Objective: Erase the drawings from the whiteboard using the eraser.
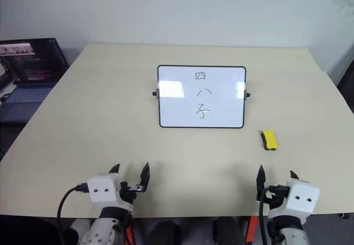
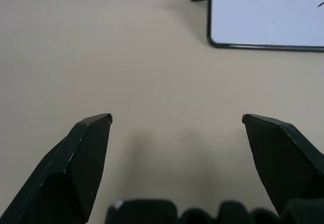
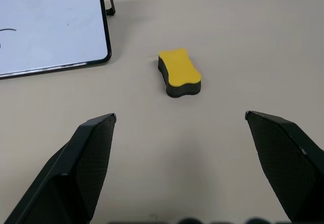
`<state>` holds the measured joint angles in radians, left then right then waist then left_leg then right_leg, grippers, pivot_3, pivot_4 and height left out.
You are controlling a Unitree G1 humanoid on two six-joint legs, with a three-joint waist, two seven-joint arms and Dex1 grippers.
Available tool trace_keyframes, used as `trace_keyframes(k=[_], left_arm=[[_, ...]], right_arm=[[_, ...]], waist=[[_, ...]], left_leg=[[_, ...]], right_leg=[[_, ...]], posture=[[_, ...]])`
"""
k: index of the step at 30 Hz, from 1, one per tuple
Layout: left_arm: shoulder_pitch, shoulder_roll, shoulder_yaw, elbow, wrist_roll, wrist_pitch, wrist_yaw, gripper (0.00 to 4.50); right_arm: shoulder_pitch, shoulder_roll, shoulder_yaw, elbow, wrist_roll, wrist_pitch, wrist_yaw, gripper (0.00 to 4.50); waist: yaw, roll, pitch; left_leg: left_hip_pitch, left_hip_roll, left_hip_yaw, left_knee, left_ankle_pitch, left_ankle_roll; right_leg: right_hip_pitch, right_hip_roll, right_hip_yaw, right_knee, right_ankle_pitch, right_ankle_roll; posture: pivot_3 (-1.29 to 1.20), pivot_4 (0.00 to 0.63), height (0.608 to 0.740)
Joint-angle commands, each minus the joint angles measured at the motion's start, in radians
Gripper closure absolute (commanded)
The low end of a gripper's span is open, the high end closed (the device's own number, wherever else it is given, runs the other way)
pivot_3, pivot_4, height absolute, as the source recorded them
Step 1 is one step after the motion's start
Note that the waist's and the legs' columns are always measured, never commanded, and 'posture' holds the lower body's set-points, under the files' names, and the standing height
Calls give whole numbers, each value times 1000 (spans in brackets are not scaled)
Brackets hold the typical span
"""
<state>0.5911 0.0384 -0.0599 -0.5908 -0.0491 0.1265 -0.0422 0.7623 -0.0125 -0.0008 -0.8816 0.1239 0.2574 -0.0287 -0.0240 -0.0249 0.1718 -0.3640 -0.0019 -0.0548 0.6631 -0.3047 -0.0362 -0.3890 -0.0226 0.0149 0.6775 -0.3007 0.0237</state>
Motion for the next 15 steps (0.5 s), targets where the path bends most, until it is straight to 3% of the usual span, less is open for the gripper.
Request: trace_keyframes(k=[1,15], left_arm=[[4,11,15,-48,-21,-30,-19,0],[-55,74,86,-11,-60,-35,-80,0]], right_arm=[[21,2,22,-76,-25,0,-13,34],[45,56,177,-10,-115,-65,-87,34]], waist=[[0,0,0],[0,-1,-1]], left_leg=[[0,0,0,0,0,0],[1,0,0,0,0,0]], right_leg=[[0,0,0,0,0,0],[0,0,0,0,-1,-1]], posture=[[0,150,740],[0,150,740]])
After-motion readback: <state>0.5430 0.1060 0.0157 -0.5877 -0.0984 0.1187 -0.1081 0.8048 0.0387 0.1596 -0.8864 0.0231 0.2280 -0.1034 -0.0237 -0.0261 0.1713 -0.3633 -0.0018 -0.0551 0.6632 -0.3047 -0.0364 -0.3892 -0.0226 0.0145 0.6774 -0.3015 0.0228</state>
